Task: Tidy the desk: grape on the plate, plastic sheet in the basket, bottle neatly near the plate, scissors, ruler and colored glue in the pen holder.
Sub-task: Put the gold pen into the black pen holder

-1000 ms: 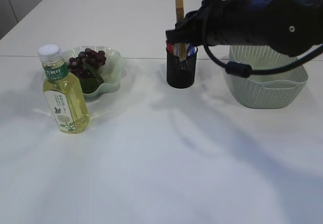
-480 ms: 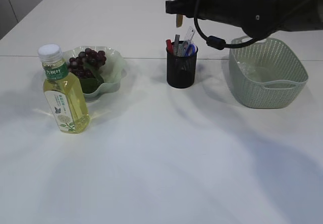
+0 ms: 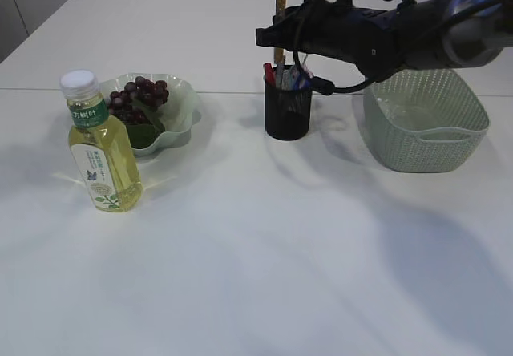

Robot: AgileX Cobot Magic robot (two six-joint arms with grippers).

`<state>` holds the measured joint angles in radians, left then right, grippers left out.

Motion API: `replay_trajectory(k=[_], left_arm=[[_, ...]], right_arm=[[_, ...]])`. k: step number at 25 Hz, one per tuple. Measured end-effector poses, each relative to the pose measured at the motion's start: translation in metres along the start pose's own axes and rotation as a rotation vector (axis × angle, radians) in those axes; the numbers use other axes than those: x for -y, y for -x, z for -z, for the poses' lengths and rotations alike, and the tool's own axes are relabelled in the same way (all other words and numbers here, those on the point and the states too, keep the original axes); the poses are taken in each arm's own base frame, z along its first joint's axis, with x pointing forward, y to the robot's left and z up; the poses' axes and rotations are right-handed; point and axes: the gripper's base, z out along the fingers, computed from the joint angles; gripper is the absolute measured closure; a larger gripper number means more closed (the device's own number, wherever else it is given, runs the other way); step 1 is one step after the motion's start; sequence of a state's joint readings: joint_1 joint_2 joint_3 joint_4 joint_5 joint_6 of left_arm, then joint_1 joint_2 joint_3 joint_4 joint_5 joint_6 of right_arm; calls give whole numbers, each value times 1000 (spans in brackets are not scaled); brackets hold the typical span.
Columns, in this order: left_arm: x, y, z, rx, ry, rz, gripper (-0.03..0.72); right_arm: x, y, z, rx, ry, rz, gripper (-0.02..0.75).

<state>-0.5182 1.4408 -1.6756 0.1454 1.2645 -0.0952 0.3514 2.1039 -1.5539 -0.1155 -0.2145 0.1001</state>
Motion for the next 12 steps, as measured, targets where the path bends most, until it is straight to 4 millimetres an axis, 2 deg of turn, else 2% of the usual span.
replay_trajectory(k=[12], left_arm=[[0, 0, -1, -2, 0, 0, 379]], right_arm=[[9, -15, -10, -48, -17, 62, 655]])
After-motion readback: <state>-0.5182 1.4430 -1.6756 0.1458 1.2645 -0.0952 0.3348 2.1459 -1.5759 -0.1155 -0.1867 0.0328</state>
